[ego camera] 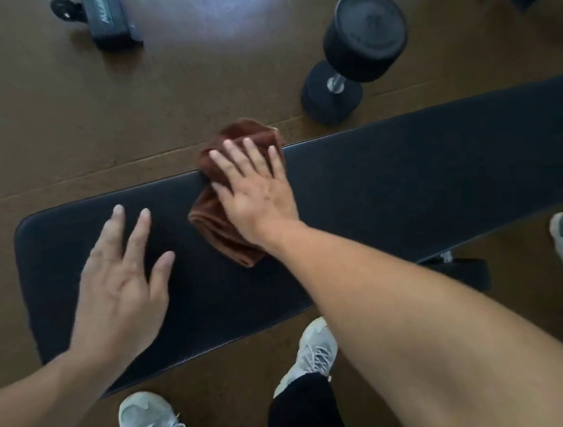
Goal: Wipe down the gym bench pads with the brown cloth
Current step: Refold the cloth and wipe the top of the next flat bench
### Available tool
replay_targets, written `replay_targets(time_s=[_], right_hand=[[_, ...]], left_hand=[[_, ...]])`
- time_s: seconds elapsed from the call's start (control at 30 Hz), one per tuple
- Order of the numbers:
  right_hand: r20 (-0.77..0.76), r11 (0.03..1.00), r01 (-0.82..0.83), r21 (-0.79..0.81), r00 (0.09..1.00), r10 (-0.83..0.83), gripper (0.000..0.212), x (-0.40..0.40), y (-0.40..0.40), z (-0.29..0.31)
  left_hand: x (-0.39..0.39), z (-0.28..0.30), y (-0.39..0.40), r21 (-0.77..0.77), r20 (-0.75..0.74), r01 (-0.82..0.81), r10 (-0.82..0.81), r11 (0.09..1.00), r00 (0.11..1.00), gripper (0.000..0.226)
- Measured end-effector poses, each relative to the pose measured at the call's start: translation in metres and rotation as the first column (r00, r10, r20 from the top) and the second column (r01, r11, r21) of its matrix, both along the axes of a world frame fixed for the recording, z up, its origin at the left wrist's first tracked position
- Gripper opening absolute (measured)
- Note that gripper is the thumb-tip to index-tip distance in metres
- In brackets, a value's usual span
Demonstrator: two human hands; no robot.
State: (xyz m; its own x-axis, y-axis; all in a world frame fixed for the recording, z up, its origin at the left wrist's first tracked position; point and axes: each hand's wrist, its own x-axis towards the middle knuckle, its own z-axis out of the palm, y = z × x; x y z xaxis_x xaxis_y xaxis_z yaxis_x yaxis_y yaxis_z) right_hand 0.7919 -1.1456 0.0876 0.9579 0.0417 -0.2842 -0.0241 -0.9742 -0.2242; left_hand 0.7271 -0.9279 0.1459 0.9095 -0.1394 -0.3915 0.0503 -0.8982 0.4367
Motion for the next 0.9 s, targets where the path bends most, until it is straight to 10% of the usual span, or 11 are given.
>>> replay_targets(time_s=[0.17, 0.33, 0.57, 0.9], right_hand=[[0.019, 0.933, 0.341, -0.113, 0.94, -0.341, 0.056, -0.001, -0.207, 0.004], [0.044, 0.869, 0.479, -0.124, 0.877, -0.478, 0.059, -0.014, -0.315, 0.007], [0.155, 0.83, 0.552, -0.077, 0.829, -0.537, 0.059, 0.001, -0.25, -0.002], [0.077, 0.993, 0.108, 0.055, 0.991, -0.113, 0.057, 0.007, -0.119, 0.003]], left_hand=[[0.038, -0.011, -0.141, 0.12, -0.211, 0.259, -0.23, 0.958, 0.95, 0.132], [0.059, -0.019, -0.209, 0.188, -0.517, 0.237, -0.109, 0.953, 0.849, 0.177], [0.059, -0.013, -0.214, 0.222, -0.57, 0.235, -0.069, 0.946, 0.819, 0.18], [0.059, -0.009, -0.209, 0.155, -0.563, 0.242, -0.115, 0.958, 0.818, 0.175]])
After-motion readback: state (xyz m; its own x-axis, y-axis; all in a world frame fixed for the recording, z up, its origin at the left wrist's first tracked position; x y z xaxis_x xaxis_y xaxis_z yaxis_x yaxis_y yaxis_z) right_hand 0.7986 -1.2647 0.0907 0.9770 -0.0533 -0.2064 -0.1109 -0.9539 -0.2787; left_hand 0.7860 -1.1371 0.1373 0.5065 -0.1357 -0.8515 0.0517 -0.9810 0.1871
